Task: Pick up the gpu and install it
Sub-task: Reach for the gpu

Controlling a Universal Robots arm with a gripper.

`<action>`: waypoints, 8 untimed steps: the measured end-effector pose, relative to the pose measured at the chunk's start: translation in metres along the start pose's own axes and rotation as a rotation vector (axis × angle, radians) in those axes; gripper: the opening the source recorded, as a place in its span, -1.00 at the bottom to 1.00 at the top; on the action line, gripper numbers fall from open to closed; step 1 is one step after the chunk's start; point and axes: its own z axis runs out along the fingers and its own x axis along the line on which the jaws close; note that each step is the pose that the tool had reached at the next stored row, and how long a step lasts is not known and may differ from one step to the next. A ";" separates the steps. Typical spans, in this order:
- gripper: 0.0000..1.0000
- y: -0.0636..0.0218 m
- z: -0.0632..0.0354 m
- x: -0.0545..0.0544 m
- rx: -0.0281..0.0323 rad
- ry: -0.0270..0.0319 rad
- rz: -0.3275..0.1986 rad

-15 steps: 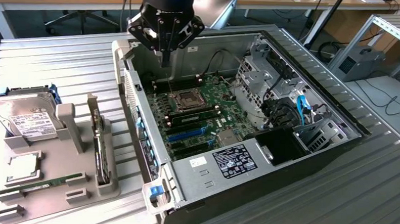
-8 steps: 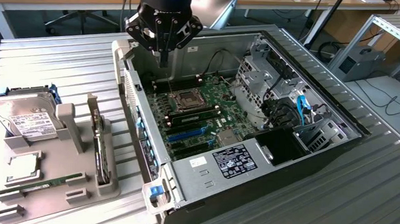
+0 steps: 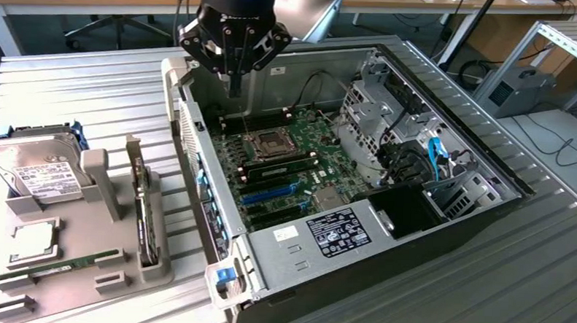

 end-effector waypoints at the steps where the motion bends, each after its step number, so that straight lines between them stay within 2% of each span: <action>1: -0.79 0.0000 0.0000 0.000 0.0000 0.0000 0.000; 8: -0.79 -0.0002 -0.0001 0.003 0.0000 0.0000 0.000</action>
